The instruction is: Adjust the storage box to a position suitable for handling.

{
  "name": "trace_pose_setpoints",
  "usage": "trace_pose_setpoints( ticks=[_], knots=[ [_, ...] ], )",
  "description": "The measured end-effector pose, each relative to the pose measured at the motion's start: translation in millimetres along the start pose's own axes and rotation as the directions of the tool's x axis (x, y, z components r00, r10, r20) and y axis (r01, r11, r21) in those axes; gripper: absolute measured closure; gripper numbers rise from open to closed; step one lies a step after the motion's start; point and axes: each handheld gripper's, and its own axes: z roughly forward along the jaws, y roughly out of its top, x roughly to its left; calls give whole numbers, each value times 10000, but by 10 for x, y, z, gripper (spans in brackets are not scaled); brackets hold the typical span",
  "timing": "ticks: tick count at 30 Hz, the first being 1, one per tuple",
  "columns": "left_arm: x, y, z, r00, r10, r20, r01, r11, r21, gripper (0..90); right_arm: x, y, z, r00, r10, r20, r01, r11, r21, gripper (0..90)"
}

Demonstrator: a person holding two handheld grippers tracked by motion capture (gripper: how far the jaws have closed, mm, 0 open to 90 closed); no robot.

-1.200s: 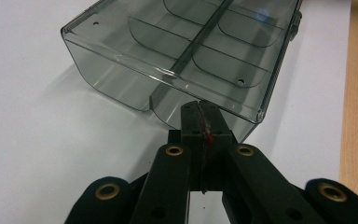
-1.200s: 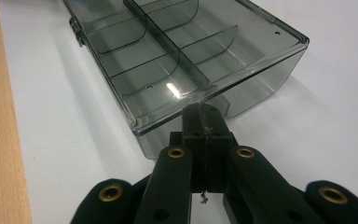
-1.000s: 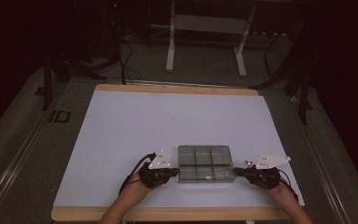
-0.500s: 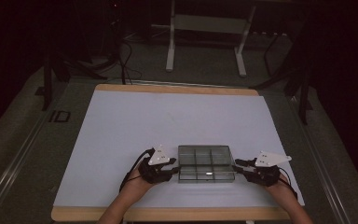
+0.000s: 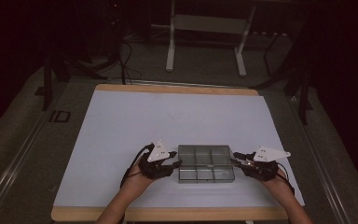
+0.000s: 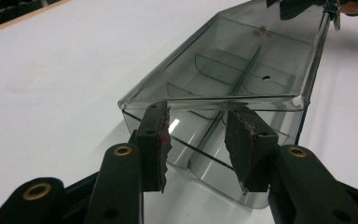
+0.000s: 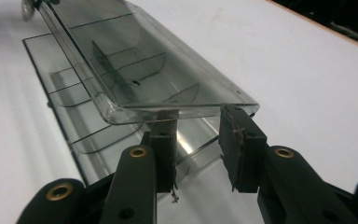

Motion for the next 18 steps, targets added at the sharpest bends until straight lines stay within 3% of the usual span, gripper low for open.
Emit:
trace_pose_setpoints(
  ticks=[7, 18],
  knots=[
    [10, 91, 28, 10000, 54, 54, -53, 9997, -239, 642, -34, 65, 1, 9997, 126, 197, -122, 9997, -212, 718],
    [85, 201, 51, 9988, -29, -482, 1, 9984, -571, 720, -82, 172, 21, 9974, 74, 711, -36, 9986, -533, 766]
  ],
)
